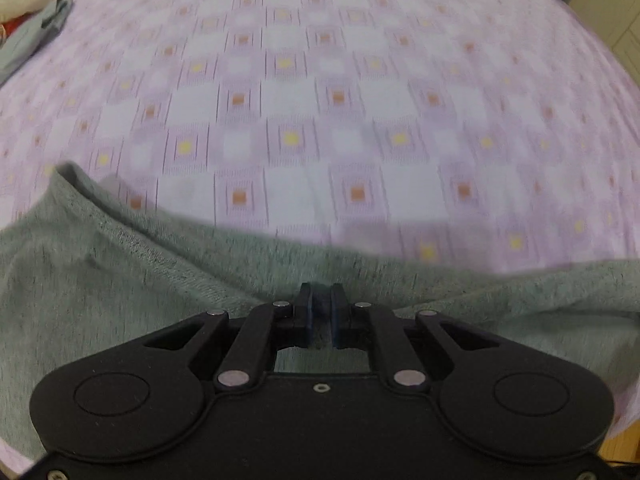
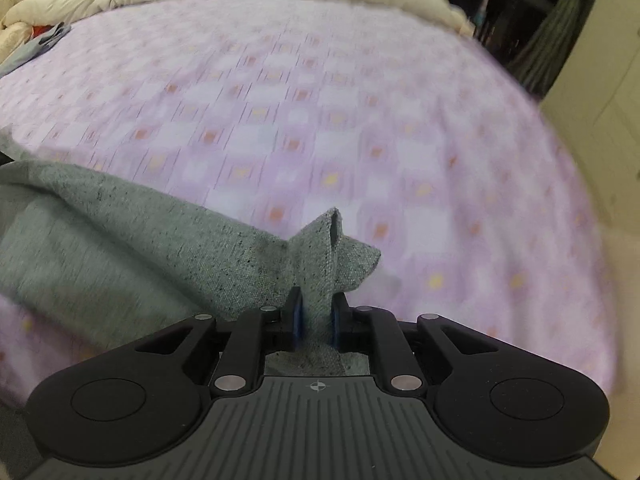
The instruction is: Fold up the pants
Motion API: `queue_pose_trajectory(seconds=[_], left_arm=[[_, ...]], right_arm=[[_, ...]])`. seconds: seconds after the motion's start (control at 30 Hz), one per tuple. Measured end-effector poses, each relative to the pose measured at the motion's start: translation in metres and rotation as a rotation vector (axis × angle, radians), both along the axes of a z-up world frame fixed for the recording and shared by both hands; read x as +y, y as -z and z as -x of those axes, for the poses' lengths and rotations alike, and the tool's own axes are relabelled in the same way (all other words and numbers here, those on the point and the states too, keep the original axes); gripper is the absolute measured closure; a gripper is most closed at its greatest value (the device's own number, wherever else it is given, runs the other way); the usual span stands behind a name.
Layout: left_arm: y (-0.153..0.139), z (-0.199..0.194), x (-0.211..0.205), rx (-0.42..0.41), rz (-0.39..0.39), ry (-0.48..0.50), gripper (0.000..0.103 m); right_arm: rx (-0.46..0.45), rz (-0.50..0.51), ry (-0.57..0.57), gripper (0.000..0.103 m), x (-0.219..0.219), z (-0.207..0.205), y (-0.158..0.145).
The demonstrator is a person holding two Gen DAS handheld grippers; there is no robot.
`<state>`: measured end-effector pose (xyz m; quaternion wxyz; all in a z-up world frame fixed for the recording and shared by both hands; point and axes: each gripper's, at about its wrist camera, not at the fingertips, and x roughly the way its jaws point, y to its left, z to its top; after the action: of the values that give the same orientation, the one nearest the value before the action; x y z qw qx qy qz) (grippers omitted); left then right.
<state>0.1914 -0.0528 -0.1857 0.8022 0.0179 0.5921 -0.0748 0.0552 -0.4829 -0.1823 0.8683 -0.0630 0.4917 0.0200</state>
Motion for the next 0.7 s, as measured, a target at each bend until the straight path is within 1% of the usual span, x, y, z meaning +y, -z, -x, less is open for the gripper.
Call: queue_pose_trajectory(seconds=[0.03,0.1,0.17,0.2,0.23,0.3,0.37,0.4,0.43,0.47,0.5,0.53,0.57,0.6,0.63,0.7], left_arm=[[-0.003,-0.005,-0.002,-0.017,0.001,0.005,0.09],[-0.006,-0.013,-0.008,-0.024,-0.001,0.027,0.09],[-0.006,-0.02,-0.014,-0.038,-0.003,0.044,0.09],[-0.006,-0.022,-0.016,-0.039,-0.005,0.049,0.09],[-0.003,-0.024,-0.017,-0.035,-0.011,0.052,0.089],[0.004,-0.027,-0.018,-0.023,-0.025,0.045,0.089],[0.01,-0.029,-0.018,-0.013,-0.031,0.037,0.089],[0.01,-0.029,-0.018,-0.011,-0.034,0.036,0.089],[0.008,-0.028,-0.019,-0.014,-0.034,0.037,0.09],[0.005,-0.027,-0.02,-0.014,-0.033,0.043,0.09],[0.006,-0.026,-0.024,-0.012,-0.029,0.062,0.09],[0.004,-0.025,-0.026,-0.017,-0.032,0.081,0.09],[0.001,-0.021,-0.029,-0.037,-0.044,0.105,0.09],[0.001,-0.021,-0.034,-0.053,-0.05,0.124,0.09],[-0.003,-0.018,-0.038,-0.074,-0.047,0.15,0.09],[-0.009,-0.011,-0.047,-0.108,-0.023,0.188,0.09]], right_arm=[[-0.032,0.016,0.003,0.089,-0.002,-0.006,-0.008],[-0.079,0.035,-0.014,0.089,-0.006,-0.018,-0.02],[-0.106,0.066,-0.048,0.089,-0.004,-0.029,-0.024],[-0.096,0.059,-0.05,0.089,-0.006,-0.034,-0.021],[-0.058,0.046,-0.04,0.089,-0.009,-0.041,-0.012],[0.0,0.051,-0.009,0.082,-0.017,-0.048,0.009],[0.073,0.054,0.058,0.082,-0.025,-0.055,0.028],[0.093,0.039,0.104,0.082,-0.032,-0.057,0.032],[0.107,-0.002,0.162,0.082,-0.04,-0.058,0.033],[0.1,-0.025,0.212,0.082,-0.046,-0.058,0.03],[0.083,-0.005,0.245,0.082,-0.048,-0.058,0.025],[0.052,0.036,0.261,0.082,-0.048,-0.057,0.017],[0.015,0.057,0.268,0.082,-0.047,-0.056,0.009],[-0.027,0.051,0.271,0.082,-0.046,-0.054,0.0],[-0.069,0.028,0.265,0.081,-0.044,-0.054,-0.01],[-0.107,-0.011,0.229,0.081,-0.037,-0.057,-0.022]])
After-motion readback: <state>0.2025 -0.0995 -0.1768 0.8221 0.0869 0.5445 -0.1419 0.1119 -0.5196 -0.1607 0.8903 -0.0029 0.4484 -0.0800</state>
